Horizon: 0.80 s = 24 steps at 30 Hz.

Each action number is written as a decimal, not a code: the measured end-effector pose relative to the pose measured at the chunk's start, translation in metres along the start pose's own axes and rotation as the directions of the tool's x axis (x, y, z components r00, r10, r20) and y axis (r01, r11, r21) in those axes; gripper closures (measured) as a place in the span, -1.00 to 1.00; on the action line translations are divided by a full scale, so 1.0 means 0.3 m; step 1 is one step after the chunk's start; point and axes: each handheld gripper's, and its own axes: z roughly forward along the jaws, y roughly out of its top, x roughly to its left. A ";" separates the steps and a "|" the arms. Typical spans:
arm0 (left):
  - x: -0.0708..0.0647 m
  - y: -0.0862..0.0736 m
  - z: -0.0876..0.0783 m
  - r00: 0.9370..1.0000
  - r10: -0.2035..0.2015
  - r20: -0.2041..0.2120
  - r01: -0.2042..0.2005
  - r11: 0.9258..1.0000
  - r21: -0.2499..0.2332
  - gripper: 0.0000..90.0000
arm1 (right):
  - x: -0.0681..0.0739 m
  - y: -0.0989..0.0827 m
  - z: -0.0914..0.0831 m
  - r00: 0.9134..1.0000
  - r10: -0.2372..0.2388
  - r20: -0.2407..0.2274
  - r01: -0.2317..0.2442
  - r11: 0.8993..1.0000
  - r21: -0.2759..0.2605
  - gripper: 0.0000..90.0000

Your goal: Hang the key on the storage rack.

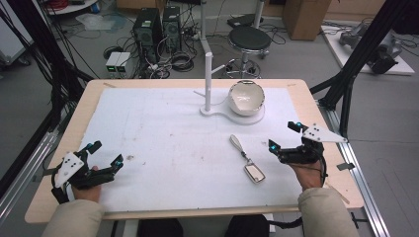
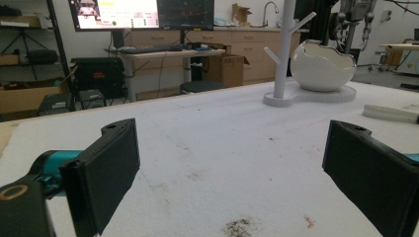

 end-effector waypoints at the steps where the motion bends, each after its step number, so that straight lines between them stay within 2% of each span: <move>1: 0.001 0.000 0.000 1.000 0.003 0.000 -0.003 1.000 -0.001 -0.83 | 0.010 0.031 0.015 1.000 -0.013 -0.005 0.013 0.999 0.037 -0.99; 4: 0.000 0.000 -0.001 1.000 0.006 0.001 -0.006 1.000 -0.004 -0.83 | 0.020 0.058 0.032 1.000 -0.024 -0.013 0.025 0.997 0.075 -0.99; 5: 0.000 0.000 -0.001 1.000 0.006 0.001 -0.006 1.000 -0.004 -0.83 | 0.030 0.080 0.054 0.999 -0.027 -0.020 0.030 0.992 0.119 -0.99; 7: 0.000 0.000 -0.001 1.000 0.006 0.001 -0.006 1.000 -0.004 -0.83 | 0.040 0.097 0.079 0.999 -0.026 -0.028 0.031 0.985 0.171 -0.99; 10: -0.001 0.000 -0.002 1.000 0.007 0.001 -0.007 1.000 -0.004 -0.83 | 0.055 0.116 0.122 0.998 -0.023 -0.051 0.035 0.966 0.258 -0.99; 11: -0.001 0.000 -0.002 1.000 0.004 0.001 -0.004 1.000 -0.004 -0.83 | 0.055 0.116 0.122 0.998 -0.023 -0.051 0.035 0.966 0.258 -0.99; 12: -0.001 0.000 -0.002 1.000 0.004 0.002 -0.004 1.000 -0.004 -0.83 | 0.066 0.127 0.148 0.998 -0.024 -0.062 0.043 0.949 0.311 -0.99; 16: -0.001 0.000 -0.002 1.000 0.006 0.002 -0.006 1.000 -0.004 -0.83 | 0.079 0.139 0.195 0.997 -0.018 -0.073 0.045 0.919 0.392 -0.99; 21: -0.001 0.000 -0.001 1.000 0.005 0.002 -0.005 1.000 -0.004 -0.83 | 0.094 0.136 0.240 0.995 -0.032 -0.092 0.072 0.877 0.474 -0.99; 24: 0.000 0.000 -0.001 1.000 0.006 0.002 -0.006 1.000 -0.004 -0.83 | 0.099 0.126 0.267 0.996 -0.024 -0.088 0.066 0.851 0.520 -0.99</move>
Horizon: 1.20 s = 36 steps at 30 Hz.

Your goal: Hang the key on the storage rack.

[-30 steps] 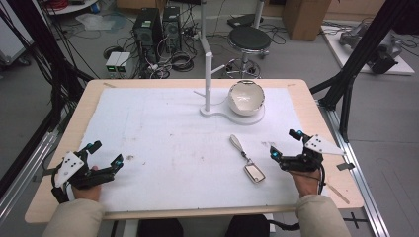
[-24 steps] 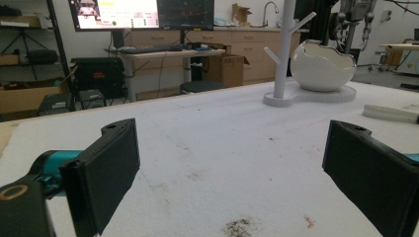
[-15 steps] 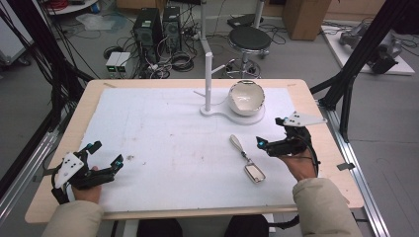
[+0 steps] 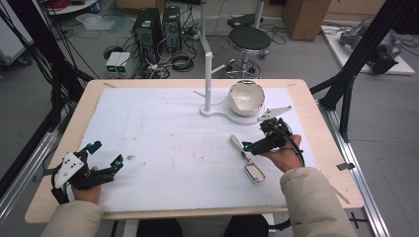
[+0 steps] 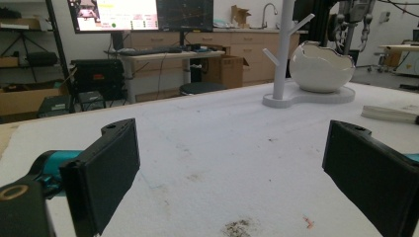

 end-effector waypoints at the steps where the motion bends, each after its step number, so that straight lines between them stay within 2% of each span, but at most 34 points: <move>1: 0.000 0.000 0.000 1.000 0.000 0.000 0.000 1.000 0.000 -0.83 | 0.001 0.002 0.008 1.000 -0.001 0.002 0.001 1.000 0.021 -0.99; 2: 0.000 0.000 0.000 1.000 0.001 0.000 -0.001 1.000 0.000 -0.83 | 0.001 0.002 0.008 1.000 -0.001 0.002 0.001 1.000 0.021 -0.99; 3: -0.001 0.000 0.000 1.000 -0.001 -0.001 0.001 1.000 0.000 -0.83 | 0.000 0.006 0.028 1.000 -0.007 -0.006 0.007 0.998 0.061 -0.99; 8: -0.001 0.000 0.000 1.000 0.001 -0.001 -0.001 1.000 0.000 -0.83 | 0.003 0.010 0.080 1.000 -0.019 -0.006 0.020 0.986 0.164 -0.99; 15: 0.000 0.000 0.000 1.000 0.001 -0.001 -0.001 1.000 0.000 -0.83 | 0.005 0.014 0.132 0.999 -0.029 -0.016 0.032 0.975 0.221 -0.99; 17: 0.000 0.000 0.000 1.000 0.001 -0.001 -0.001 1.000 0.001 -0.83 | 0.010 0.014 0.152 1.000 -0.020 -0.013 0.022 0.965 0.262 -0.99; 19: 0.000 0.000 0.000 1.000 0.000 -0.001 0.000 1.000 0.000 -0.83 | 0.010 0.014 0.163 1.000 -0.022 -0.019 0.026 0.958 0.286 -0.90; 23: 0.000 0.000 0.000 1.000 0.001 -0.001 -0.001 1.000 0.001 -0.83 | 0.009 0.013 0.176 1.000 -0.019 -0.024 0.026 0.951 0.308 -0.87; 25: 0.000 0.000 0.000 1.000 0.001 -0.001 -0.001 1.000 0.001 -0.83 | 0.010 0.014 0.185 1.000 0.000 -0.027 0.008 0.944 0.331 -0.75; 26: 0.000 0.000 0.000 1.000 0.001 -0.001 -0.001 1.000 0.001 -0.83 | 0.008 0.015 0.185 0.999 0.003 -0.045 0.012 0.941 0.339 -0.63; 27: 0.000 0.000 0.000 1.000 0.001 -0.001 -0.001 1.000 0.001 -0.83 | 0.008 0.015 0.185 0.999 0.003 -0.045 0.012 0.941 0.339 -0.63; 28: 0.000 0.000 0.000 1.000 0.001 -0.001 -0.001 1.000 0.001 -0.83 | 0.007 0.017 0.190 0.998 0.009 -0.065 0.015 0.937 0.348 -0.56; 30: 0.000 0.000 0.000 1.000 0.005 -0.001 -0.005 1.000 0.003 -0.83 | 0.009 0.018 0.192 0.998 0.015 -0.066 0.010 0.935 0.354 -0.51; 32: 0.000 0.000 0.000 1.000 0.006 -0.001 -0.006 1.000 0.003 -0.83 | 0.009 0.019 0.199 0.997 0.012 -0.081 0.019 0.930 0.368 -0.37; 33: 0.000 0.000 0.000 1.000 0.005 -0.001 -0.005 1.000 0.003 -0.83 | 0.014 0.020 0.204 0.996 0.018 -0.084 0.016 0.922 0.386 -0.21; 34: 0.000 0.000 0.000 1.000 0.005 -0.002 -0.005 1.000 0.003 -0.83 | 0.014 0.020 0.204 0.996 0.018 -0.084 0.016 0.922 0.386 -0.21; 35: 0.000 0.000 0.000 1.000 0.005 -0.001 -0.005 1.000 0.003 -0.83 | 0.013 0.020 0.209 0.996 0.024 -0.091 0.014 0.919 0.394 -0.06; 36: 0.000 0.000 0.000 1.000 0.005 0.000 -0.005 1.000 0.005 -0.83 | 0.011 0.020 0.210 0.995 0.026 -0.098 0.016 0.917 0.399 0.00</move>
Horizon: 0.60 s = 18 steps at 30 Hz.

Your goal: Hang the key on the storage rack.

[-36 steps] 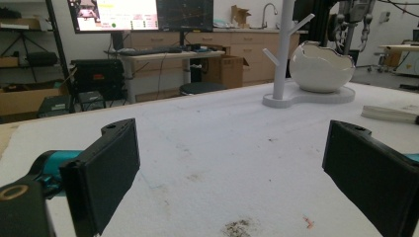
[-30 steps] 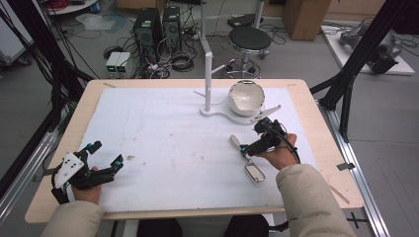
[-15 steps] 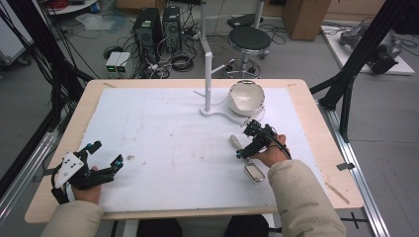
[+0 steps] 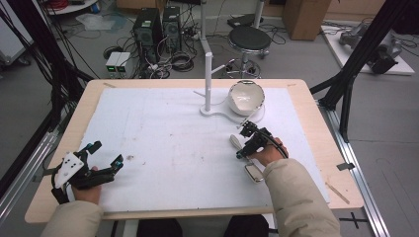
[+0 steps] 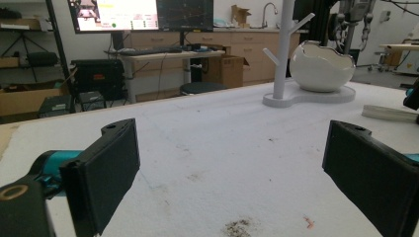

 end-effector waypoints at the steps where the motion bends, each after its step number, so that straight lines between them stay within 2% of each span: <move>1: 0.000 0.000 0.001 1.000 -0.003 -0.001 0.003 1.000 -0.002 -0.83 | -0.001 0.001 0.003 1.000 -0.003 -0.002 0.003 1.000 0.001 0.05; 7: 0.000 0.000 0.001 1.000 -0.005 0.000 0.005 1.000 -0.003 -0.83 | -0.004 0.003 0.009 1.000 -0.012 0.001 0.012 1.000 0.027 0.24; 11: 0.000 0.000 0.001 1.000 -0.005 0.000 0.005 1.000 -0.003 -0.83 | -0.002 0.005 0.009 1.000 -0.001 -0.004 0.001 0.999 0.042 0.46; 18: 0.000 0.000 0.001 1.000 -0.006 -0.001 0.006 1.000 -0.003 -0.83 | -0.007 0.003 0.012 1.000 0.013 -0.009 -0.013 0.999 0.044 0.57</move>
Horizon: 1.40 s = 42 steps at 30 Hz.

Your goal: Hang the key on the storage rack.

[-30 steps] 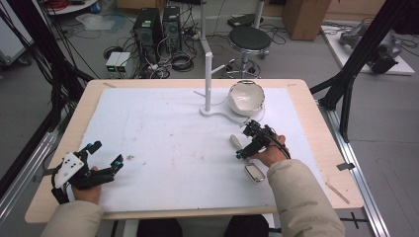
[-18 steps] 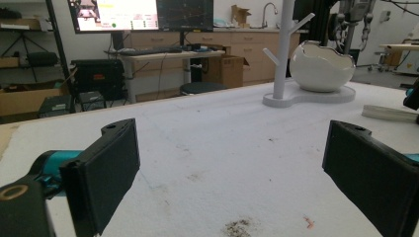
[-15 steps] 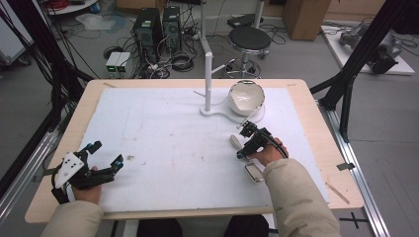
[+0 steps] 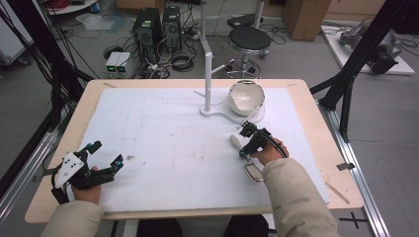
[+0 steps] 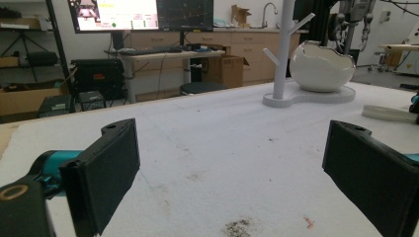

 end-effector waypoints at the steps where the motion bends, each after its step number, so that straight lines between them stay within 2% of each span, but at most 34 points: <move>1: 0.000 0.000 0.000 1.000 0.000 0.000 0.000 1.000 0.000 -0.83 | -0.003 -0.001 0.001 1.000 -0.010 0.005 0.010 1.000 0.003 0.58; 4: 0.000 0.000 0.000 1.000 0.000 0.002 0.000 1.000 0.000 -0.83 | -0.003 0.001 0.005 1.000 0.001 -0.003 -0.001 1.000 0.011 0.63; 7: 0.000 0.000 0.000 1.000 0.000 0.002 0.000 1.000 0.000 -0.83 | -0.004 0.002 0.006 1.000 -0.006 -0.006 0.006 1.000 0.020 0.78; 11: 0.000 0.000 0.000 1.000 0.000 0.001 0.000 1.000 0.000 -0.83 | -0.006 0.004 0.009 1.000 0.009 -0.011 -0.009 1.000 0.019 0.81; 18: -0.001 0.000 0.000 1.000 0.004 -0.001 -0.004 1.000 0.002 -0.83 | -0.003 0.002 0.004 1.000 0.000 -0.002 0.000 1.000 0.025 0.82; 23: 0.000 0.000 0.000 1.000 0.003 0.000 -0.003 1.000 0.002 -0.83 | 0.002 -0.001 -0.008 1.000 -0.016 0.012 0.016 1.000 0.009 0.82; 25: -0.001 0.000 0.000 1.000 0.004 -0.001 -0.004 1.000 0.002 -0.83 | 0.005 -0.001 -0.014 1.000 -0.019 0.010 0.019 1.000 -0.005 0.83; 26: 0.000 0.000 0.000 1.000 0.004 0.000 -0.004 1.000 0.004 -0.83 | 0.007 0.001 -0.022 0.998 -0.043 0.035 0.043 0.999 -0.021 0.83; 28: 0.000 0.000 0.000 1.000 0.004 0.002 -0.004 1.000 0.004 -0.83 | 0.012 0.004 -0.037 0.999 -0.036 0.031 0.038 0.998 -0.054 0.83; 29: 0.000 0.000 0.000 1.000 0.005 0.001 -0.005 1.000 0.005 -0.83 | 0.012 0.004 -0.037 0.999 -0.036 0.031 0.038 0.998 -0.054 0.83; 31: 0.000 0.000 0.000 1.000 0.004 0.001 -0.004 1.000 0.004 -0.83 | 0.017 0.016 -0.067 0.998 -0.046 0.042 0.051 0.992 -0.119 0.82; 32: 0.000 0.000 0.001 1.000 0.003 0.000 -0.003 1.000 0.005 -0.83 | 0.017 0.016 -0.067 0.998 -0.046 0.042 0.051 0.992 -0.119 0.82; 33: 0.000 0.000 0.001 1.000 0.003 0.000 -0.003 1.000 0.004 -0.83 | 0.020 0.022 -0.077 0.998 -0.043 0.045 0.049 0.988 -0.143 0.82; 34: 0.000 0.000 0.001 1.000 0.003 0.000 -0.003 1.000 0.004 -0.83 | 0.024 0.028 -0.087 0.996 -0.046 0.070 0.058 0.984 -0.169 0.83; 35: 0.001 0.000 0.000 1.000 0.003 0.001 -0.003 1.000 0.005 -0.83 | 0.028 0.040 -0.106 0.996 -0.040 0.084 0.057 0.975 -0.215 0.83; 36: 0.001 0.000 0.000 1.000 0.003 0.001 -0.003 1.000 0.005 -0.83 | 0.028 0.040 -0.106 0.996 -0.040 0.084 0.057 0.975 -0.215 0.83; 37: 0.000 0.000 0.001 1.000 0.003 0.001 -0.003 1.000 0.004 -0.83 | 0.030 0.051 -0.122 0.996 -0.034 0.088 0.055 0.966 -0.252 0.83; 38: 0.000 0.000 0.001 1.000 0.003 0.000 -0.003 1.000 0.004 -0.83 | 0.030 0.051 -0.122 0.996 -0.034 0.088 0.055 0.966 -0.252 0.83; 40: 0.000 0.000 0.001 1.000 0.004 0.000 -0.004 1.000 0.004 -0.83 | 0.032 0.061 -0.139 0.994 -0.029 0.110 0.061 0.951 -0.303 0.83; 41: 0.000 0.000 0.001 1.000 0.003 0.001 -0.003 1.000 0.005 -0.83 | 0.032 0.061 -0.139 0.994 -0.029 0.110 0.061 0.951 -0.303 0.83; 42: 0.000 0.000 0.000 1.000 0.004 0.000 -0.004 1.000 0.005 -0.83 | 0.035 0.065 -0.150 0.993 -0.020 0.118 0.059 0.940 -0.336 0.83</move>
